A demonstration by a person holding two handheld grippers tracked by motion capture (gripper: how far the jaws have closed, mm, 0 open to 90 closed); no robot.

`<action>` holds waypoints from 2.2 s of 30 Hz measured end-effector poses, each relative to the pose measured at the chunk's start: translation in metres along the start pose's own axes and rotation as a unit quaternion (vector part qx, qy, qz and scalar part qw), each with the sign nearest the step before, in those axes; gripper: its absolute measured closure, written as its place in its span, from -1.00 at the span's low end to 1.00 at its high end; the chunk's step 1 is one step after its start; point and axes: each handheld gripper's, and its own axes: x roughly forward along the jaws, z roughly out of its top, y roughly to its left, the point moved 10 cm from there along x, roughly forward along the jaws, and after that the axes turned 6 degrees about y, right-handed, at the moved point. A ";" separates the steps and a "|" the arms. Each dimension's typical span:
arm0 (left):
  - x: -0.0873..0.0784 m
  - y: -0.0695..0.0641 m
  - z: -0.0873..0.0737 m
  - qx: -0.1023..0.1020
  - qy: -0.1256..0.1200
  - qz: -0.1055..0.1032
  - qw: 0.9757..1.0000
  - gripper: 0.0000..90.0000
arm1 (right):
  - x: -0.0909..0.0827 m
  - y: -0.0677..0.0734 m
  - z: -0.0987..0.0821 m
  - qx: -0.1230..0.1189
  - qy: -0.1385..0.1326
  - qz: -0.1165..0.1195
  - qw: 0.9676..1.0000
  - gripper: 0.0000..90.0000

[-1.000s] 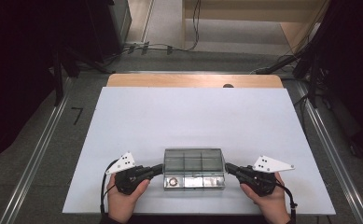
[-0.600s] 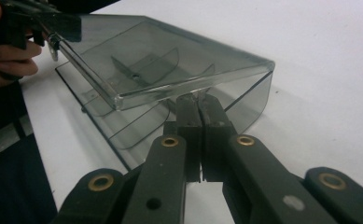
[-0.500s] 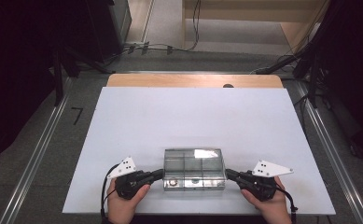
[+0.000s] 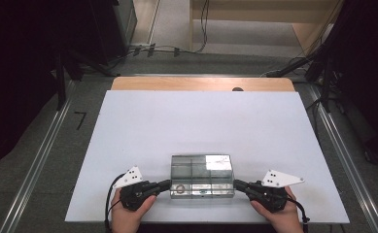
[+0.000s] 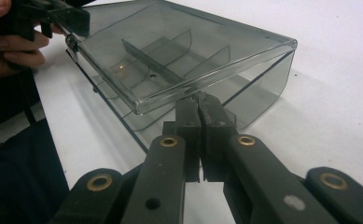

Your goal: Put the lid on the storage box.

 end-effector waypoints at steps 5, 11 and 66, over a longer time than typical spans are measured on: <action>-0.002 0.000 -0.002 -0.002 0.000 0.000 1.000 1.00 | -0.002 0.001 -0.003 -0.006 0.003 0.001 1.000 0.89; -0.003 -0.001 -0.004 -0.002 0.004 -0.001 1.000 1.00 | -0.001 0.002 -0.007 -0.005 0.008 0.007 1.000 0.89; -0.019 0.014 0.003 0.037 -0.021 0.056 0.998 0.09 | -0.022 -0.021 0.006 -0.011 -0.034 -0.009 0.999 -0.38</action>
